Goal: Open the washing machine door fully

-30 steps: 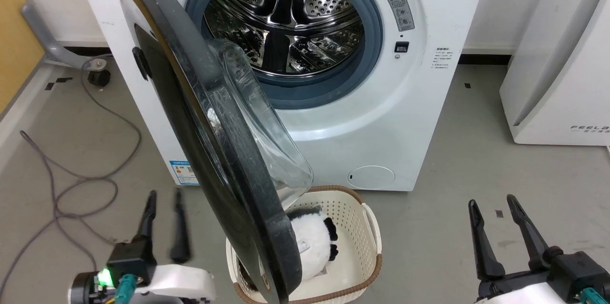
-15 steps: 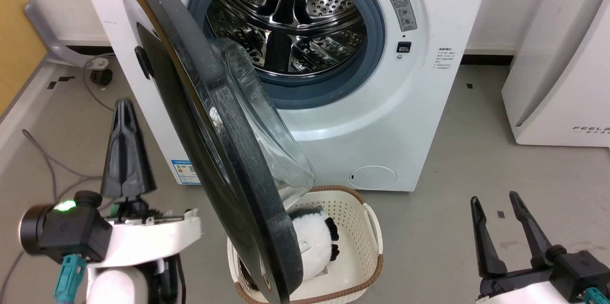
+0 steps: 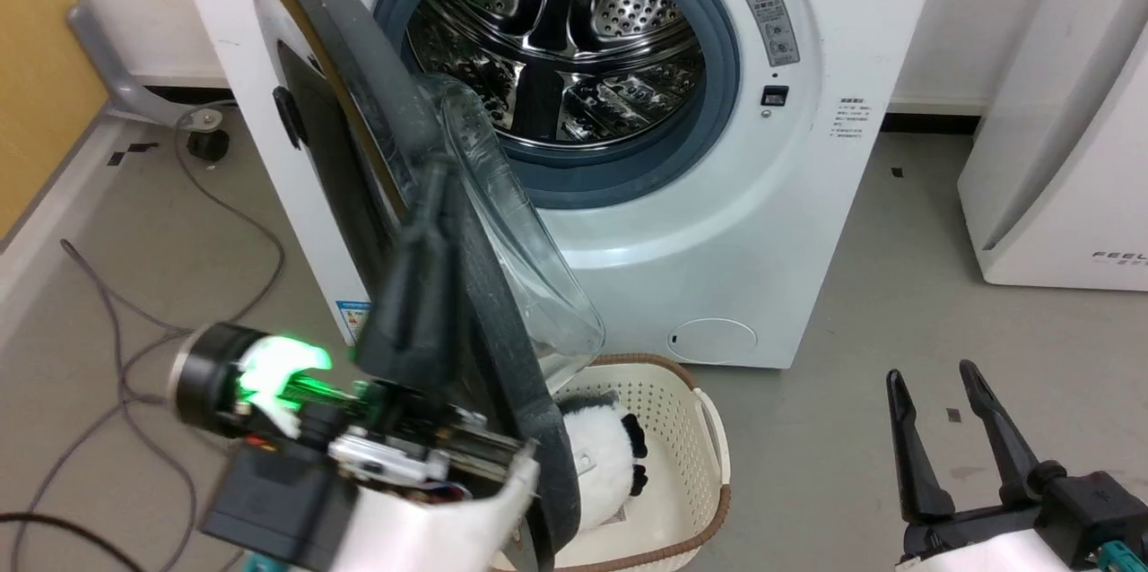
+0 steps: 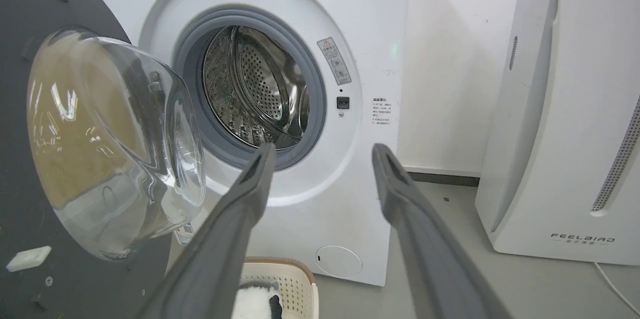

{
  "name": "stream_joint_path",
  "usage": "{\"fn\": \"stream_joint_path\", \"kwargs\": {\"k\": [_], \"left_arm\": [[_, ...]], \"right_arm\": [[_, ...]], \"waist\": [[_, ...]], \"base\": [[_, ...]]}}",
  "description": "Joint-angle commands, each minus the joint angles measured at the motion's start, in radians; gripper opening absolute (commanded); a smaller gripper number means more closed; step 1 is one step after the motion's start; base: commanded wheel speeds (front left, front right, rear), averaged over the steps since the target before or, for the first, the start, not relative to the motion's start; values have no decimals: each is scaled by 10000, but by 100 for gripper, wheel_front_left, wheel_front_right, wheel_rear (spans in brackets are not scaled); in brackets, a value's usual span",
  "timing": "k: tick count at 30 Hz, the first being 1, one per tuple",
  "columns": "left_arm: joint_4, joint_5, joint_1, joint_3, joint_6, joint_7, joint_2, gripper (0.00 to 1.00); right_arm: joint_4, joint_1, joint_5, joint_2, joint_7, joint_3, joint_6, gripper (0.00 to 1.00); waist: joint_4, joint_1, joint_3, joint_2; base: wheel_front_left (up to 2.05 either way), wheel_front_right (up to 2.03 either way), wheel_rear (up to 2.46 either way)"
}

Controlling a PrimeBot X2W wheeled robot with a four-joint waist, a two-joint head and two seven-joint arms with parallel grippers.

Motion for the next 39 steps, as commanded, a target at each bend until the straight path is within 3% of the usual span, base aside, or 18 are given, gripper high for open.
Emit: {"fn": "stream_joint_path", "kwargs": {"k": [1,19,29,39], "left_arm": [[-56,84,-137,-104,-40,-53,16,0],[1016,669,586,-3167,-730,-53,128,0],[2858,583,1202,-3440,-707,-53,315,0],[4159,255,1442,-2960,-447,-53,206,0]], "right_arm": [[11,118,66,45,-43,-4,8,100],[125,116,100,45,-43,-52,8,100],[228,81,179,45,-43,-14,8,100],[321,42,177,45,-43,-70,8,100]], "waist": [[33,0,-8,0],[458,0,-25,0],[565,0,83,0],[662,0,207,0]], "base": [[0,0,0],[0,0,0],[0,0,0],[0,0,0]]}}
